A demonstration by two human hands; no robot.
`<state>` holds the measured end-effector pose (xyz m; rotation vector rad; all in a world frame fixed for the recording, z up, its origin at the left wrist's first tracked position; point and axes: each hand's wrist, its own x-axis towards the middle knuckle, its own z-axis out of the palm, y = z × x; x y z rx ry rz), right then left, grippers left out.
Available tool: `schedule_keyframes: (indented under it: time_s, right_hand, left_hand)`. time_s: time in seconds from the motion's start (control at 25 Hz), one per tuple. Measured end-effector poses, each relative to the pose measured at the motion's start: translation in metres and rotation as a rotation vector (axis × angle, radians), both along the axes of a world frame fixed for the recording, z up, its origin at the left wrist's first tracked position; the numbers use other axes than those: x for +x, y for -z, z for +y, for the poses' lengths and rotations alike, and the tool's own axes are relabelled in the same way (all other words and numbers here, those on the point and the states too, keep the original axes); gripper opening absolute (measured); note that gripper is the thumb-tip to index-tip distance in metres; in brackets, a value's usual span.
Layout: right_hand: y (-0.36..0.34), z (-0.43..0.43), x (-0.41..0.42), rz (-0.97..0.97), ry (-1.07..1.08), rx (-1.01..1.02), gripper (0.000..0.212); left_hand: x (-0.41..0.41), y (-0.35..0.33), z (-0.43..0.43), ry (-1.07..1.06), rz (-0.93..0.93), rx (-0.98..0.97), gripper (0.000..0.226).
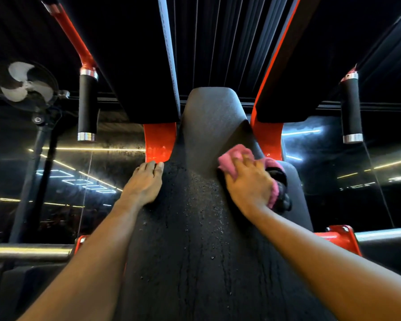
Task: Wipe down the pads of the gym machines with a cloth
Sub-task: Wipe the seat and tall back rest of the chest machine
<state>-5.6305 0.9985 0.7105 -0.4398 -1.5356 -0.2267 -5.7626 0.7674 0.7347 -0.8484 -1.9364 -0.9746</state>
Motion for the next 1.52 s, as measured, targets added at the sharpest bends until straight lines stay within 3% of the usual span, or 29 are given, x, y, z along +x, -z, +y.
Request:
schedule_keyframes:
  time_s: [0.12,0.36,0.52,0.76,0.96,1.12,1.24,1.52]
  right_hand:
    - [-0.021,-0.025,-0.015,-0.099,-0.049,0.227,0.047]
    - [-0.079,-0.066,-0.051,-0.083,-0.132,0.310,0.043]
    - [-0.038,-0.100,-0.076,-0.177,-0.153,0.485,0.044]
    - [0.004,-0.105,-0.077,-0.309,-0.277,0.771,0.047]
    - [-0.029,-0.141,-0.075,-0.341,-0.239,0.373,0.050]
    - [0.006,-0.151,-0.082,-0.467,-0.186,0.521,0.033]
    - [0.012,-0.126,-0.068,-0.398,-0.200,0.565,0.031]
    - [0.010,-0.066,-0.026,-0.388,-0.160,0.389,0.044]
  left_hand:
    - [-0.010,0.005,-0.004,0.057,0.038,0.027,0.048]
    - [-0.018,0.074,-0.027,0.167,0.070,0.235,0.053]
    - [-0.012,0.130,-0.034,0.242,0.019,0.293,0.053]
    - [-0.002,0.150,-0.050,0.184,-0.108,0.247,0.034]
    - [0.008,0.151,-0.064,0.148,-0.186,0.162,0.032]
    - [0.020,0.155,-0.065,0.122,-0.163,0.155,0.032]
    - [0.022,0.155,-0.053,0.131,-0.148,0.127,0.041]
    - [0.028,0.128,-0.015,-0.003,0.096,0.092,0.051]
